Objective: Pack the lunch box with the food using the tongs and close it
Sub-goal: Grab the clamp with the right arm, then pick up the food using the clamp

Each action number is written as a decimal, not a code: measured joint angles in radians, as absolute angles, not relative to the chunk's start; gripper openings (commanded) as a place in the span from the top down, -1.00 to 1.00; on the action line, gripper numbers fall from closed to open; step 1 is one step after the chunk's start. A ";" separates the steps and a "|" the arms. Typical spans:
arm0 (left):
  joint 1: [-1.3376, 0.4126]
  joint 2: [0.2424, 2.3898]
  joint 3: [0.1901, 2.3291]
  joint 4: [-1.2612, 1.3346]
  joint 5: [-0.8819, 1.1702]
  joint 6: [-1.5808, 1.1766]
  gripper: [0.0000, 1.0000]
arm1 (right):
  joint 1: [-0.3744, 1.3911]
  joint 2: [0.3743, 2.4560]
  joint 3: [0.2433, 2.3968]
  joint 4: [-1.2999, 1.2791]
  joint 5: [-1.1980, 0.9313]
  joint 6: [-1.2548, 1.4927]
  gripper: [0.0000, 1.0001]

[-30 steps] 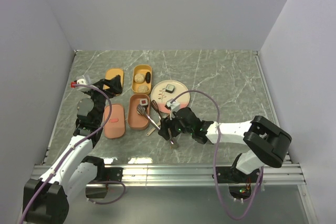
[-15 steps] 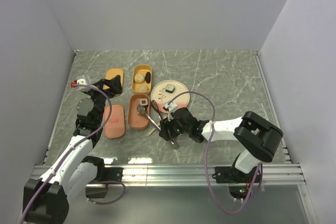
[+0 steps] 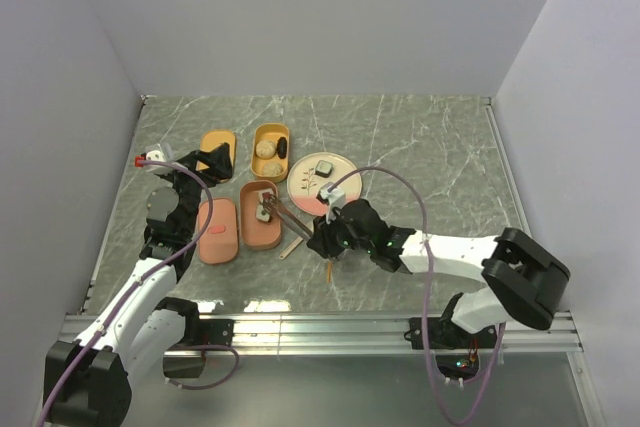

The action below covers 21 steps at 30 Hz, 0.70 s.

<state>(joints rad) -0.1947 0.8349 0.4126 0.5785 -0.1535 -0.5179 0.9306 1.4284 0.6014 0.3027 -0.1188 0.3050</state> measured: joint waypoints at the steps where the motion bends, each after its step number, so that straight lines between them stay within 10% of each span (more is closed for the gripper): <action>1: -0.195 0.835 0.413 0.579 -0.154 -0.518 -0.99 | 0.931 1.407 0.601 0.299 -0.120 0.302 0.22; 21: -0.195 0.835 0.413 0.579 -0.154 -0.518 -0.99 | 0.915 1.179 0.595 0.126 0.202 0.325 0.15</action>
<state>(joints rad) -0.1947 0.8349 0.4126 0.5785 -0.1535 -0.5179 0.9150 1.1786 0.5945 0.1265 0.2024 0.3248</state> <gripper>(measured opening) 0.994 0.426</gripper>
